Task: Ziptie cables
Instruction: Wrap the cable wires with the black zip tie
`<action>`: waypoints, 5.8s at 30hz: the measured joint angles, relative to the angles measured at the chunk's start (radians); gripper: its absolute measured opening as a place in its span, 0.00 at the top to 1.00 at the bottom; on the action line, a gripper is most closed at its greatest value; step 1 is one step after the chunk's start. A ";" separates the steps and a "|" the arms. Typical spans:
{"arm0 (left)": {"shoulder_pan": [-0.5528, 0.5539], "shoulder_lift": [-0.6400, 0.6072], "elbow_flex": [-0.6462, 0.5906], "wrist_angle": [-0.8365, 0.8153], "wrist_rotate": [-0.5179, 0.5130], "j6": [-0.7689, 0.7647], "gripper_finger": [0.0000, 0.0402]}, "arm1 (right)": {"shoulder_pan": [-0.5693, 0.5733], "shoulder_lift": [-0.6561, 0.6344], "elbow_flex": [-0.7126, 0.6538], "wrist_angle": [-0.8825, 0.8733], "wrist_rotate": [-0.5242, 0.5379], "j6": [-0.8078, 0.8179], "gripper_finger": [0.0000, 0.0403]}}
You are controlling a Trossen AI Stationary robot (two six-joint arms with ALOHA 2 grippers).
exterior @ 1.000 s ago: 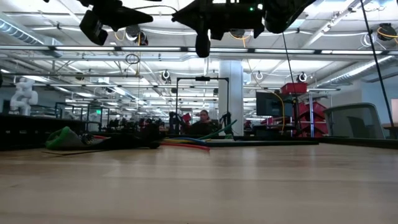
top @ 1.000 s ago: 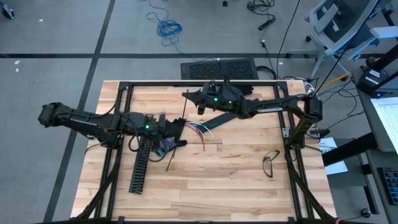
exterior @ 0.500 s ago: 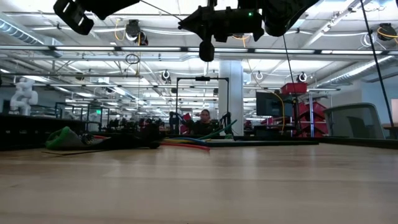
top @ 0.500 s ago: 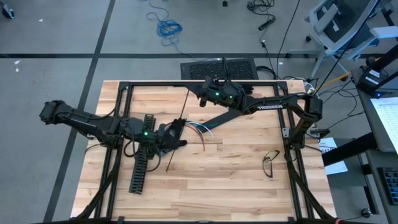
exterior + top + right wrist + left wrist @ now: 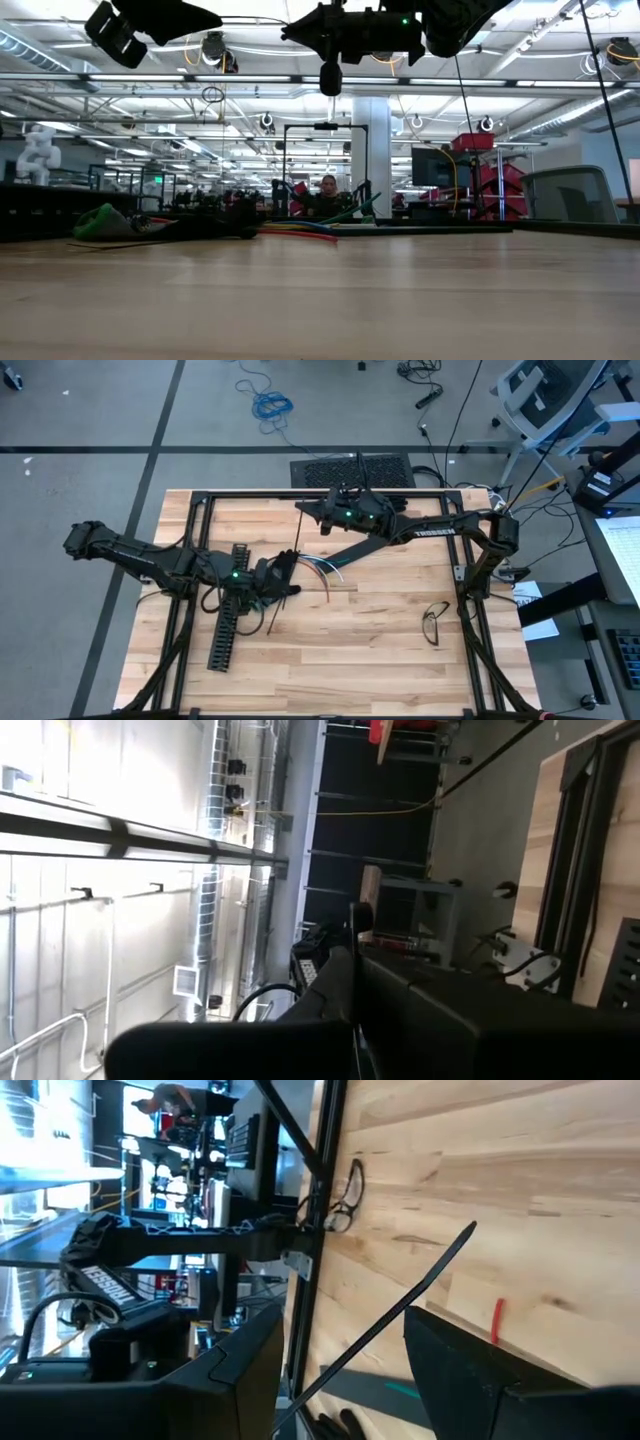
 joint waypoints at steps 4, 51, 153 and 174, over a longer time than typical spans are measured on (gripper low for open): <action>0.000 0.000 0.000 0.002 0.000 0.000 0.54 | -0.006 0.000 0.000 0.002 0.000 -0.003 1.00; 0.007 0.085 0.001 0.045 -0.112 0.013 0.99 | -0.007 -0.001 0.000 0.033 0.025 -0.003 1.00; 0.697 0.078 0.090 0.505 0.576 -1.847 1.00 | -0.013 -0.084 0.000 -0.052 -0.203 -1.420 1.00; 0.613 0.142 0.090 0.527 0.647 -2.168 1.00 | -0.015 0.032 0.151 -0.073 -0.149 -1.441 1.00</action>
